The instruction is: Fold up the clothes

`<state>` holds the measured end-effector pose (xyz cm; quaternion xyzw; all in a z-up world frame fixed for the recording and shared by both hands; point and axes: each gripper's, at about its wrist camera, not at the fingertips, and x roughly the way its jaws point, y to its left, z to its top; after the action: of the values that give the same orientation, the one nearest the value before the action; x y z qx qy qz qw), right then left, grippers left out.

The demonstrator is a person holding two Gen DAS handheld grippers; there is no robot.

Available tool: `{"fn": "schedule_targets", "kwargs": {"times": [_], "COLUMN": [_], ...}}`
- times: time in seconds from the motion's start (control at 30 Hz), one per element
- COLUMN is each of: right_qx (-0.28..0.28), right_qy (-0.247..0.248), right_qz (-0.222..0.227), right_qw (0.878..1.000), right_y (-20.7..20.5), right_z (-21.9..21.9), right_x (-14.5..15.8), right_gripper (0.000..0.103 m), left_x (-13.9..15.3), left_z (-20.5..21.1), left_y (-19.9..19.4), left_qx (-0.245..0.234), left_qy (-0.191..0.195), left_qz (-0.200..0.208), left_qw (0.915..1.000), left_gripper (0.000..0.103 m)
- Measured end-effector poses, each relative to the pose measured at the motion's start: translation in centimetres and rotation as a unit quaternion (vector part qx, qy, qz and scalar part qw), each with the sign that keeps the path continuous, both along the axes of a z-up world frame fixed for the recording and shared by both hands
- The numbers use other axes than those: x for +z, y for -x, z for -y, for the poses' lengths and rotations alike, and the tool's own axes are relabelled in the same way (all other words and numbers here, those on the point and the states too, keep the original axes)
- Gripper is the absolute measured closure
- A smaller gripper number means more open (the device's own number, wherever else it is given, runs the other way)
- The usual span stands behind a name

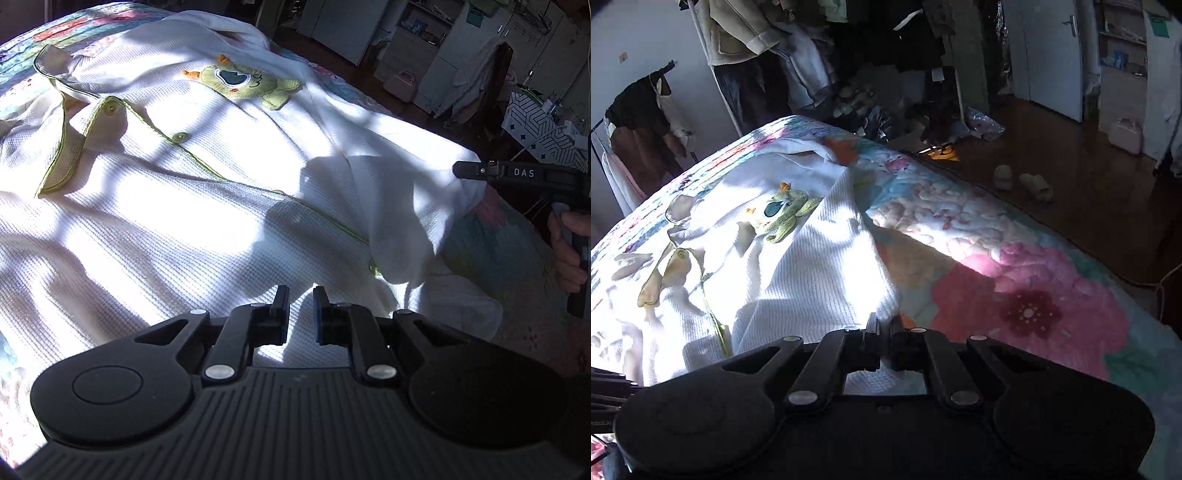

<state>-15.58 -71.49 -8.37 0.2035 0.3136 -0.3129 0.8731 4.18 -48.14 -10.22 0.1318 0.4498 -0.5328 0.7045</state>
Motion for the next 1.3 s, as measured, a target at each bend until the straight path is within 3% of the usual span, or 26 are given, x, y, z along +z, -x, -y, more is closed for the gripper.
{"fn": "schedule_targets", "kwargs": {"times": [0.17, 0.33, 0.47, 0.6, 0.7, 0.8, 0.9, 1.07, 1.1, 1.13, 1.17, 1.3], "right_qx": [-0.054, -0.047, -0.087, -0.057, 0.042, 0.132, 0.166, 0.2, 0.207, 0.213, 0.219, 0.243], "right_qy": [0.118, 0.13, 0.127, 0.076, -0.027, -0.128, -0.205, -0.185, -0.179, -0.172, -0.166, -0.14], "right_qz": [-0.094, -0.137, -0.188, -0.121, -0.043, -0.006, -0.028, -0.038, -0.039, -0.039, -0.04, -0.044], "right_qw": [0.987, 0.981, 0.97, 0.988, 0.998, 0.983, 0.964, 0.961, 0.961, 0.961, 0.961, 0.959], "right_y": [2.6, 2.1, 0.8, 1.8, 3.0, 3.2, 2.5, 2.6, 2.6, 2.6, 2.7, 2.8], "right_z": [6.0, 9.1, 8.8, 4.4, -0.7, -5.2, -7.8, -9.2, -9.4, -9.7, -9.9, -10.8], "right_x": [1.9, 0.9, -0.8, 1.2, 2.1, 1.1, -2.1, -1.9, -1.7, -1.5, -1.3, -0.5], "right_gripper": [0.099, 0.1, 0.086, 0.064, 0.061, 0.058, 0.057, 0.056, 0.059, 0.068, 0.096, 0.096], "left_x": [0.0, -0.1, -0.3, -0.7, -1.5, -2.0, -2.0, -2.0, -2.1, -2.2, -2.2, -2.0], "left_z": [-0.3, -0.2, -0.1, 0.2, -0.4, -1.4, -2.5, -4.1, -4.2, -4.3, -4.4, -4.4], "left_y": [0.0, 1.0, 2.0, 3.0, 3.5, 3.3, 2.8, 2.0, 1.9, 1.8, 1.7, 1.9], "left_qx": [-0.008, -0.036, -0.063, -0.097, -0.113, -0.11, -0.102, -0.094, -0.093, -0.092, -0.089, -0.088], "left_qy": [0.001, -0.003, -0.004, -0.015, -0.025, -0.046, -0.068, -0.065, -0.064, -0.062, -0.06, -0.061], "left_qz": [-0.003, -0.004, -0.007, -0.019, -0.039, -0.057, -0.073, -0.104, -0.106, -0.109, -0.112, -0.11], "left_qw": [1.0, 0.9993, 0.998, 0.995, 0.9925, 0.9912, 0.9897, 0.988, 0.9879, 0.9879, 0.9878, 0.9882], "left_gripper": [0.087, 0.076, 0.063, 0.054, 0.052, 0.052, 0.052, 0.048, 0.048, 0.048, 0.048, 0.048]}}
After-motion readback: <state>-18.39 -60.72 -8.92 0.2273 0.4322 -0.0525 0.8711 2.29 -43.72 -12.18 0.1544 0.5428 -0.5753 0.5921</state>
